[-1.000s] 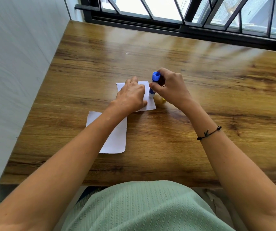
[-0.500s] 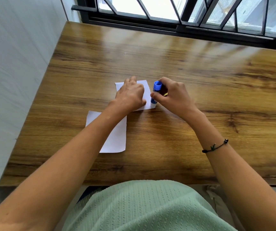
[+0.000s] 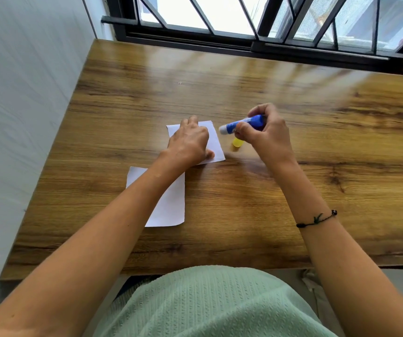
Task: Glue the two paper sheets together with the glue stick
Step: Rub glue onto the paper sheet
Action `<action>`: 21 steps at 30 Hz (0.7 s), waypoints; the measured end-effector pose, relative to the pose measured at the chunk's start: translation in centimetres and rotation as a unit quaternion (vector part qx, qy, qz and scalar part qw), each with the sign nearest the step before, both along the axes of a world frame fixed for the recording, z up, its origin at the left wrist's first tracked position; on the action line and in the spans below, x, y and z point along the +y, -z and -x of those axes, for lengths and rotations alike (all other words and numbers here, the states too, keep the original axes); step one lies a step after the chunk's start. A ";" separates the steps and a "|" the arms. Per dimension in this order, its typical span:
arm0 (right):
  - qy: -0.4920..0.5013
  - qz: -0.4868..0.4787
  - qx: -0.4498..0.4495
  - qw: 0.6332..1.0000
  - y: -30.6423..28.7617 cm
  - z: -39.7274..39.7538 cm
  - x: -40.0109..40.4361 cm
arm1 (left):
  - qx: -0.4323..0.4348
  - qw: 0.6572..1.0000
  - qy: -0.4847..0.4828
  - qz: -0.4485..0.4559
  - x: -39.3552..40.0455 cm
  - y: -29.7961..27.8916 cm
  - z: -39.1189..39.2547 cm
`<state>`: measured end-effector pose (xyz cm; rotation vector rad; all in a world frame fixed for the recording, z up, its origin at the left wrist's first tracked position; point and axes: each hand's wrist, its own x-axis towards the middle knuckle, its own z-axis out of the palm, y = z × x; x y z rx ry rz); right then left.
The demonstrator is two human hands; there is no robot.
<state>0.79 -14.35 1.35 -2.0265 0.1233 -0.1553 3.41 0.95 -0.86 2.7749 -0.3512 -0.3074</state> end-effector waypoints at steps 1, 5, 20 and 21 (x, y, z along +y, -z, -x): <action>0.015 -0.051 0.018 0.998 -0.1 0.0 -0.2 | -0.001 1.000 0.001 0.000 0.0 0.0 0.0; 0.049 -0.179 0.054 0.981 0.1 0.6 -0.9 | 0.002 1.000 0.004 -0.001 0.0 0.0 0.0; 0.116 0.000 -0.022 0.993 3.9 3.1 0.2 | -0.008 1.000 0.028 -0.004 0.3 0.6 0.0; 0.115 0.010 -0.023 0.993 4.0 3.1 0.3 | -0.010 0.999 0.031 -0.004 0.3 0.6 0.0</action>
